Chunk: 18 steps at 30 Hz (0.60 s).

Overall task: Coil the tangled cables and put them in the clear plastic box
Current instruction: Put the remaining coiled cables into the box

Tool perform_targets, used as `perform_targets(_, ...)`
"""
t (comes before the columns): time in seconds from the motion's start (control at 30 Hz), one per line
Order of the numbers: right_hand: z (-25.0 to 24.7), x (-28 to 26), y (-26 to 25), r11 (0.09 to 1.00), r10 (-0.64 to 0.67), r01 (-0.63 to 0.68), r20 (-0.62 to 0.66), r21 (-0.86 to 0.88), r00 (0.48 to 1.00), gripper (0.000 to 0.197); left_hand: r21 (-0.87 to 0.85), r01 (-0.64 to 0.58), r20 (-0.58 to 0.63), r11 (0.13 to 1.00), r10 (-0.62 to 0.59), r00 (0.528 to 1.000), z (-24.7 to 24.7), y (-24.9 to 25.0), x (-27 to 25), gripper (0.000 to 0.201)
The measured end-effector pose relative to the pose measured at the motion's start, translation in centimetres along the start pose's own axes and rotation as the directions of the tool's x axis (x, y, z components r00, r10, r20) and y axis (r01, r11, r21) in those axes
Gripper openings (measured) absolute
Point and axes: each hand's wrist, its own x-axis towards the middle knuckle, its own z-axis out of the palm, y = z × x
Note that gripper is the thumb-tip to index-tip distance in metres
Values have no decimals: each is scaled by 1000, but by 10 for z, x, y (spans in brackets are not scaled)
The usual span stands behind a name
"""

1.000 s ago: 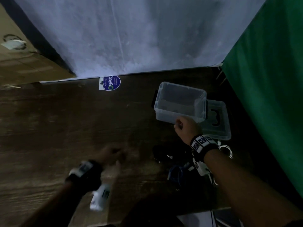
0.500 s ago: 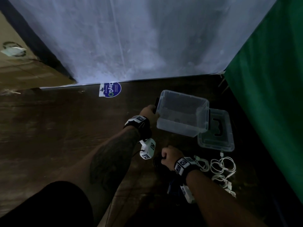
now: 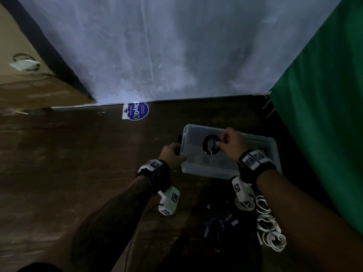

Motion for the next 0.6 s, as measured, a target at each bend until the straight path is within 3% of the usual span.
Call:
perform_targets(0.13, 41, 11, -18, 967, 73, 14, 332, -253, 941, 8, 0, 9, -14, 1000, -9, 1000, 5, -23, -11, 43)
perform_targets(0.3, 73, 7, -29, 943, 122, 69, 532, -325, 838, 14, -7, 36, -21, 999, -36, 999, 5, -33, -16, 47)
perform_targets(0.37, 74, 3, -28, 927, 142, 81, 542, -367, 829, 21, -40, 48, -10, 998, -49, 999, 6, -32, -16, 47)
perform_targets(0.43, 65, 0, -24, 944, 118, 47, 467, -328, 876, 22, -80, 59, 13, 995, -58, 998, 7, -30, -17, 44)
perform_targets(0.53, 35, -18, -24, 999, 12, 4, 317, -48, 948, 6, -146, 99, 13, 984, -98, 995, 7, -28, -16, 40)
perform_targets(0.6, 11, -42, -24, 985, -19, -45, 361, 168, 932, 8, -187, 118, -3, 975, -121, 993, 5, -27, -13, 38)
